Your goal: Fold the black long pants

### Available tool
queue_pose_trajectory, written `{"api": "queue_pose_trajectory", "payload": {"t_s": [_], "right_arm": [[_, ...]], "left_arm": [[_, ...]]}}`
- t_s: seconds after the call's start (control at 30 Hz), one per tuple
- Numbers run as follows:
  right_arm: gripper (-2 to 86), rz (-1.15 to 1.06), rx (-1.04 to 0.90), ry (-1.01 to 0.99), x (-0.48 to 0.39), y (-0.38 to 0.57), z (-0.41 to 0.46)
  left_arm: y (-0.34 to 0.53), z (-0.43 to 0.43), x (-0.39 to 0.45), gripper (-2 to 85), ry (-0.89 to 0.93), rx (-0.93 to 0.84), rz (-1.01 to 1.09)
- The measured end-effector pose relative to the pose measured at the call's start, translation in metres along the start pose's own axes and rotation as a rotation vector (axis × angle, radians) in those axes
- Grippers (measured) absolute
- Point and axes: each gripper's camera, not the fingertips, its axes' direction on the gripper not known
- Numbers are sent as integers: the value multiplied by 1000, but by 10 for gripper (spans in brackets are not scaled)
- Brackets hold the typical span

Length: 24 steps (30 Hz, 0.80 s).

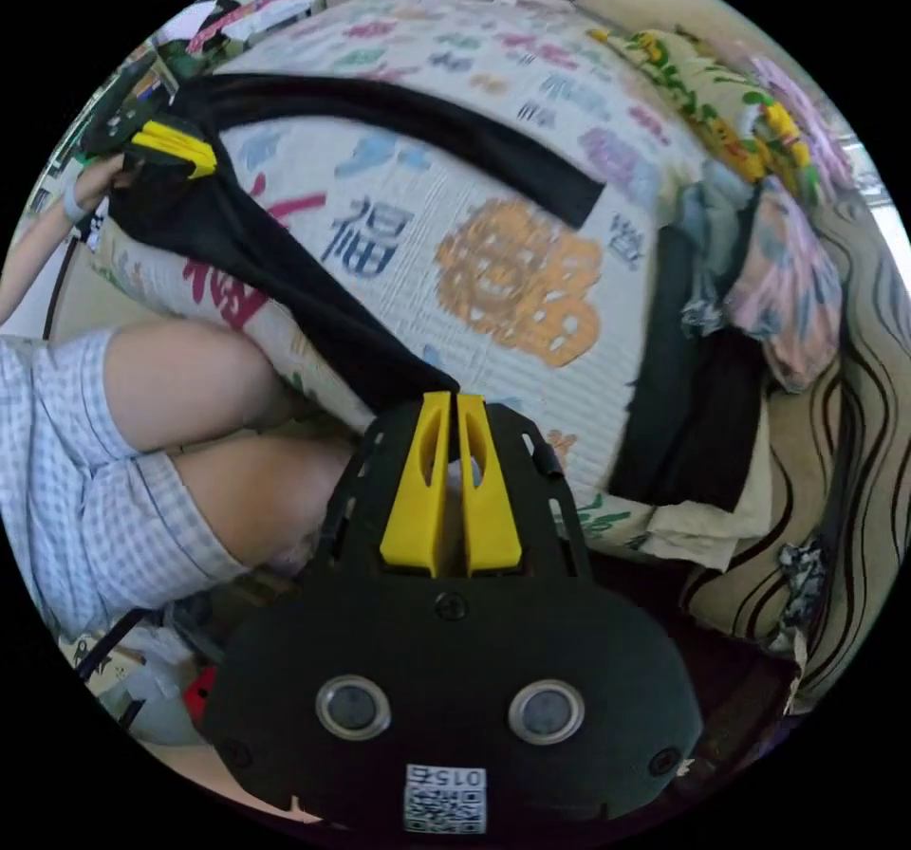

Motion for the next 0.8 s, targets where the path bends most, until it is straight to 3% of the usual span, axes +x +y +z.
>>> {"api": "queue_pose_trajectory", "payload": {"t_s": [0.17,0.37,0.6,0.8], "right_arm": [[0,61,195,120,23,11,-63],[40,210,-68,-57,69,31,11],[73,513,48,-306,160,53,9],[43,601,-60,-435,216,35,42]], "left_arm": [[17,-46,-11,13,47,213,-77],[36,30,-11,91,134,6,-131],[52,26,-21,94,110,36,-191],[35,72,-16,98,139,-115,-155]]}}
